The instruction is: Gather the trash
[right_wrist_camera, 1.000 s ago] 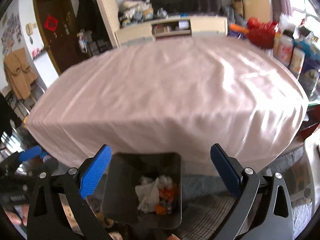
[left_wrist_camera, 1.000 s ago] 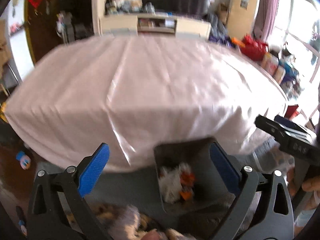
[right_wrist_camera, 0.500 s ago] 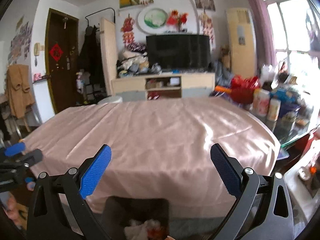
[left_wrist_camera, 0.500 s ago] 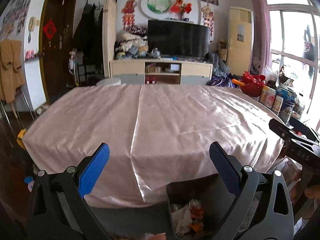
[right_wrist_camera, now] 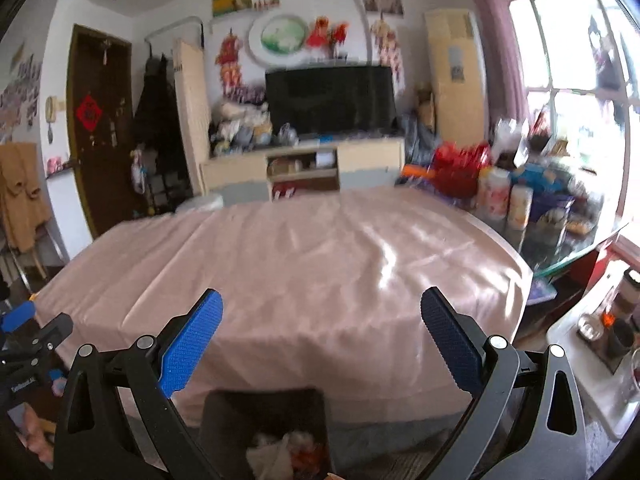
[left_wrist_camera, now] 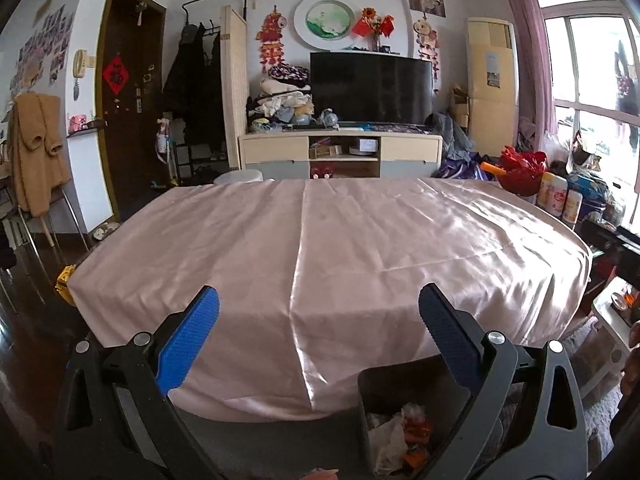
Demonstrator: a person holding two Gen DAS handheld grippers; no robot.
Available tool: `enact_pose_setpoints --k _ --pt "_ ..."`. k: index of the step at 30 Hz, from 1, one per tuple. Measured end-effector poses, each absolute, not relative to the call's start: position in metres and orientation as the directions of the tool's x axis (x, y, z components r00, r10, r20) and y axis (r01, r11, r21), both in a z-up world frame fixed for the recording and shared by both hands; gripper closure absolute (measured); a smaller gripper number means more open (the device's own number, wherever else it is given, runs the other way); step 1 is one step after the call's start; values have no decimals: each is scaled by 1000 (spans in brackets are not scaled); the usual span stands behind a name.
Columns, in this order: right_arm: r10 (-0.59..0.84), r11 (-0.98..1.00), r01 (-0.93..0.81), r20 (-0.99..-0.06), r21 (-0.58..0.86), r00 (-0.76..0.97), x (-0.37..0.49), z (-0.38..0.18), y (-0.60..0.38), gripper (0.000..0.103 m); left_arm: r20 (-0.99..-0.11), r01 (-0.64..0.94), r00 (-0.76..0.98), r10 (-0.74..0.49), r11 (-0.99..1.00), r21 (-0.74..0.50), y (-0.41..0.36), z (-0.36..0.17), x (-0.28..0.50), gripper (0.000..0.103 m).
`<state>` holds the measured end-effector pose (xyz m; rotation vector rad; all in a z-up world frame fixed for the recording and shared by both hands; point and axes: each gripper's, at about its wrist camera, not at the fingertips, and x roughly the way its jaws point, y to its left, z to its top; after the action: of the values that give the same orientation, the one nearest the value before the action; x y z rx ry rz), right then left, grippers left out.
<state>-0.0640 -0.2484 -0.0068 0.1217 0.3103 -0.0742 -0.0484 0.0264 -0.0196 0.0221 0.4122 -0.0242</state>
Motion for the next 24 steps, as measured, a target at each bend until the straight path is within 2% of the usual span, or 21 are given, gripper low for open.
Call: enact_pose_setpoints --k 3,10,24 --pt "-91 991 113 -243 76 966 -72 -4 -247 3 -388 24 922 -12 999 25 25 -19 -50 8" --pt "-91 991 112 -248 71 964 -69 -4 -250 3 -384 4 923 25 997 75 19 -22 -49 8" --pt "-95 991 116 -244 73 965 -71 -2 -248 3 -386 11 922 13 998 60 20 -22 -47 8"
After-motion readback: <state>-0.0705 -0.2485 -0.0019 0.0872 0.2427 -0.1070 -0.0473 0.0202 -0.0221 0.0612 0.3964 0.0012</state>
